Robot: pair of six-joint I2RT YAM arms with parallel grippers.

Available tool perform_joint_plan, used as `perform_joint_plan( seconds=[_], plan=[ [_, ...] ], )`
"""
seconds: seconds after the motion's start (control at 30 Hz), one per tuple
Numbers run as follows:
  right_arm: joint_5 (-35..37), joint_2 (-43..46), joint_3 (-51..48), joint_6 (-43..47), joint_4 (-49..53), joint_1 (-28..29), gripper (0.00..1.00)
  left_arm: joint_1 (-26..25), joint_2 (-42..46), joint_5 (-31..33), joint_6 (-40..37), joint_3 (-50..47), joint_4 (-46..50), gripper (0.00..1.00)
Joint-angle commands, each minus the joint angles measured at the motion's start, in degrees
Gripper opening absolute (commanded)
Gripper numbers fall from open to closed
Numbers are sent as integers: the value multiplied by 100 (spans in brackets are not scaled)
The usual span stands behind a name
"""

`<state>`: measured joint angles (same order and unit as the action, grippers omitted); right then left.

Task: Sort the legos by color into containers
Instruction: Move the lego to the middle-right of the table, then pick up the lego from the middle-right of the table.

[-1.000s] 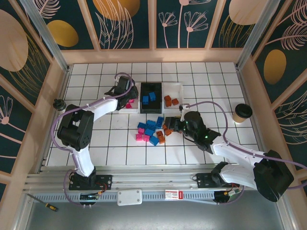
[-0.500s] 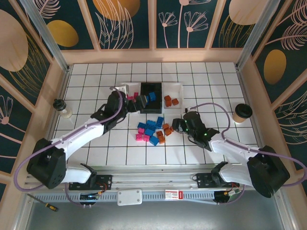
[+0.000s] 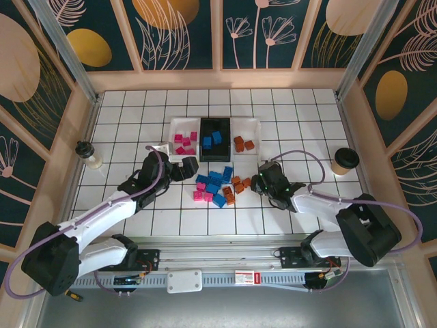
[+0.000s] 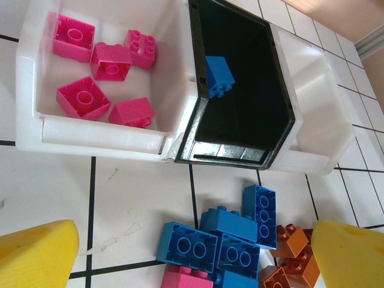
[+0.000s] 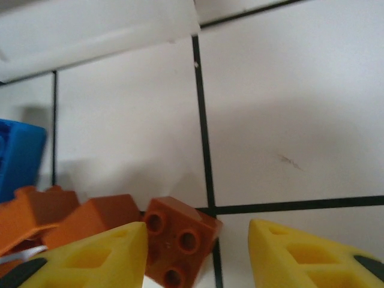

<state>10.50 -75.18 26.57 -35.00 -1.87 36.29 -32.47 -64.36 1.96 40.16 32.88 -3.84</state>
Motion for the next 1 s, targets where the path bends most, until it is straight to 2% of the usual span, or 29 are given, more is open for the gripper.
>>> perform_joint_plan(
  seconds=[0.0,0.17,0.3,0.47,0.63,0.77,0.97],
  plan=[
    [124,-76,-218,-220,73,-107,46,14,108,111,18,-56,76,99],
    [499,281,-385,-332,459,-373,40,13,75,203,-7,-59,85,99],
    [273,879,-489,-247,430,-732,40,12,38,209,9,-98,50,99],
    [237,1027,-256,-67,370,-537,59,13,12,195,11,-140,14,99],
    [280,414,-166,-197,323,-527,61,13,40,197,44,-150,-4,99],
    [298,51,-108,-227,281,-542,57,13,60,241,18,-103,75,99],
    [290,-206,63,-63,240,-531,39,12,64,253,8,-111,102,99]
  ],
)
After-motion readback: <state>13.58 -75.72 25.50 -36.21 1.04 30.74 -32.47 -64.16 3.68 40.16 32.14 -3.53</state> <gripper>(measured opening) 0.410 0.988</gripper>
